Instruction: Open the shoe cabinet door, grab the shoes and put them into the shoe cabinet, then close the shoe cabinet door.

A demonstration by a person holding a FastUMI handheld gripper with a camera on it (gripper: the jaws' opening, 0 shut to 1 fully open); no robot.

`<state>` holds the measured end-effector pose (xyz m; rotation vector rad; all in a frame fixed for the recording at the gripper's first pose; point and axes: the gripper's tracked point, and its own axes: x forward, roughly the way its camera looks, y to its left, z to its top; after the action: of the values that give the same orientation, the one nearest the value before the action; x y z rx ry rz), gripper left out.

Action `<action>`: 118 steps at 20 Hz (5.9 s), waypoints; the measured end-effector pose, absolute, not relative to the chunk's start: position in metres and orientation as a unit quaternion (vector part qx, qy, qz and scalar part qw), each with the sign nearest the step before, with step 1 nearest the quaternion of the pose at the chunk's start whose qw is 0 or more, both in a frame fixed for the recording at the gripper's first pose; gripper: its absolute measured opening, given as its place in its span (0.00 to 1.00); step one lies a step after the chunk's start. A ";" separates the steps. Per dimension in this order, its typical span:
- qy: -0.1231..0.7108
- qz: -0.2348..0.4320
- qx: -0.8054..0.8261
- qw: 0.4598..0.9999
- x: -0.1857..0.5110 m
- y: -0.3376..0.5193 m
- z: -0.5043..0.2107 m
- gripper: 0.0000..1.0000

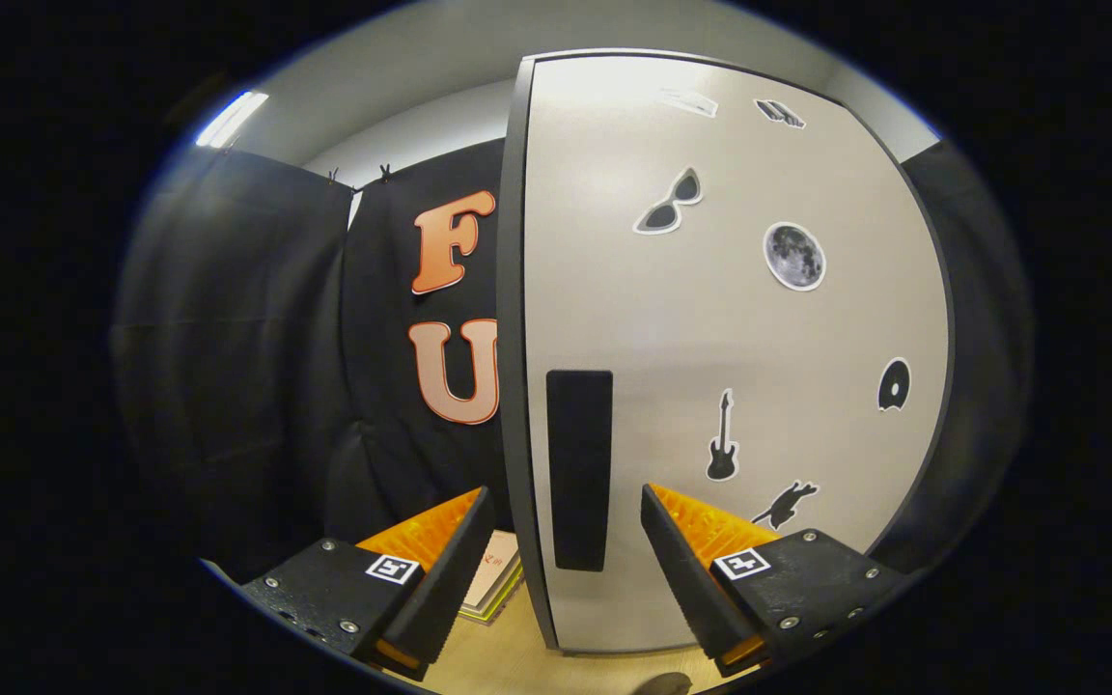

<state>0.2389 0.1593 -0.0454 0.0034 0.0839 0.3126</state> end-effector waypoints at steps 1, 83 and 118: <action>0.039 0.156 0.003 0.987 0.243 0.161 -0.045 0.95; 0.050 -0.085 0.048 0.994 0.120 -0.109 -0.036 0.26; 0.067 -0.063 0.024 0.995 0.078 -0.028 -0.058 0.26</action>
<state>0.0779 -0.0283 -0.0576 0.0473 0.1347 -0.1258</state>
